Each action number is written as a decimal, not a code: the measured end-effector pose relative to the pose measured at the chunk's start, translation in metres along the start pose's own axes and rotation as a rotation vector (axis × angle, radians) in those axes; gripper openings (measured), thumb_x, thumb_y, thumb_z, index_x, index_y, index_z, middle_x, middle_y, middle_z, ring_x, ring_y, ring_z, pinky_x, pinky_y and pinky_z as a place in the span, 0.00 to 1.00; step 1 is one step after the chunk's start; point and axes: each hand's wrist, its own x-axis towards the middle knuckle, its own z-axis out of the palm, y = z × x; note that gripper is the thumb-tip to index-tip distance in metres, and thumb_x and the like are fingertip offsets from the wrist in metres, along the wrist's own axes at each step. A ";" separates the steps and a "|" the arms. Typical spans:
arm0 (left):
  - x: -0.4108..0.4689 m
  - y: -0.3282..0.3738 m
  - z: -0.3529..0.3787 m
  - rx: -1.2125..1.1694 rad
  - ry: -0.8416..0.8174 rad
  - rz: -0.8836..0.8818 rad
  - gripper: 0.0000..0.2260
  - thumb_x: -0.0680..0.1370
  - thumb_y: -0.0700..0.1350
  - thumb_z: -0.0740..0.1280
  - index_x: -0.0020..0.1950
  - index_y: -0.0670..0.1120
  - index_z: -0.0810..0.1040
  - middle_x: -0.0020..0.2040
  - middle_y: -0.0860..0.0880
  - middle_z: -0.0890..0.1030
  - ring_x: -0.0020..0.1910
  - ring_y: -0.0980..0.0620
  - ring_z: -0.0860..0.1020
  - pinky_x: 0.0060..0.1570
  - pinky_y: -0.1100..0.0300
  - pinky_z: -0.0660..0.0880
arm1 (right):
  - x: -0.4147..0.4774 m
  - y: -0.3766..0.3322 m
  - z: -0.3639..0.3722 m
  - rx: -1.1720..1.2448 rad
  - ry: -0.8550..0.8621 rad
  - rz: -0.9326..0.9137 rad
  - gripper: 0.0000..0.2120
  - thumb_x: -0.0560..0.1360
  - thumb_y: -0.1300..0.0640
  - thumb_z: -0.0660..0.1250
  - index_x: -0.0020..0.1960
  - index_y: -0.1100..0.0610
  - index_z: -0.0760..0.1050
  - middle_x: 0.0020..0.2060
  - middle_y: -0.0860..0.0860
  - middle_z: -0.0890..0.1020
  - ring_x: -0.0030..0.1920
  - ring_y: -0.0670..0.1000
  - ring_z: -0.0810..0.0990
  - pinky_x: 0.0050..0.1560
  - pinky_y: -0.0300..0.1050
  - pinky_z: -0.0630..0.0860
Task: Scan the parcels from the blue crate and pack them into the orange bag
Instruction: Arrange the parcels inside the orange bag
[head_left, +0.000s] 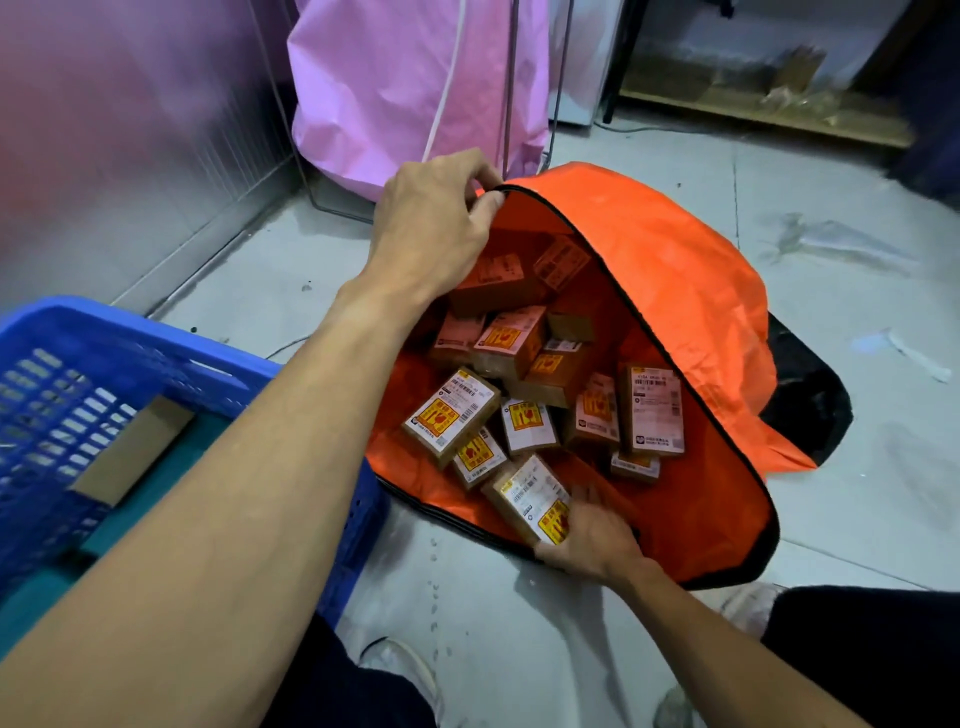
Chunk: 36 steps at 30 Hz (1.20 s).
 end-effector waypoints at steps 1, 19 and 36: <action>-0.001 0.000 -0.001 -0.006 -0.003 0.001 0.08 0.80 0.52 0.69 0.56 0.52 0.84 0.48 0.49 0.85 0.53 0.44 0.81 0.53 0.52 0.72 | -0.005 0.000 -0.002 0.068 0.039 -0.003 0.44 0.65 0.29 0.70 0.70 0.55 0.62 0.62 0.53 0.78 0.57 0.55 0.81 0.55 0.47 0.78; -0.013 0.027 -0.006 0.018 -0.057 0.094 0.06 0.81 0.48 0.67 0.56 0.49 0.82 0.42 0.52 0.82 0.52 0.43 0.81 0.51 0.51 0.73 | 0.018 -0.076 -0.208 1.310 0.237 -0.035 0.17 0.80 0.36 0.63 0.63 0.43 0.70 0.60 0.49 0.77 0.61 0.52 0.76 0.54 0.44 0.72; -0.005 0.054 -0.015 -0.081 -0.133 0.139 0.05 0.79 0.49 0.68 0.51 0.52 0.83 0.42 0.57 0.77 0.51 0.47 0.80 0.56 0.50 0.76 | 0.053 -0.152 -0.019 1.133 -0.332 0.291 0.27 0.79 0.41 0.68 0.73 0.54 0.69 0.67 0.57 0.76 0.65 0.60 0.77 0.58 0.53 0.80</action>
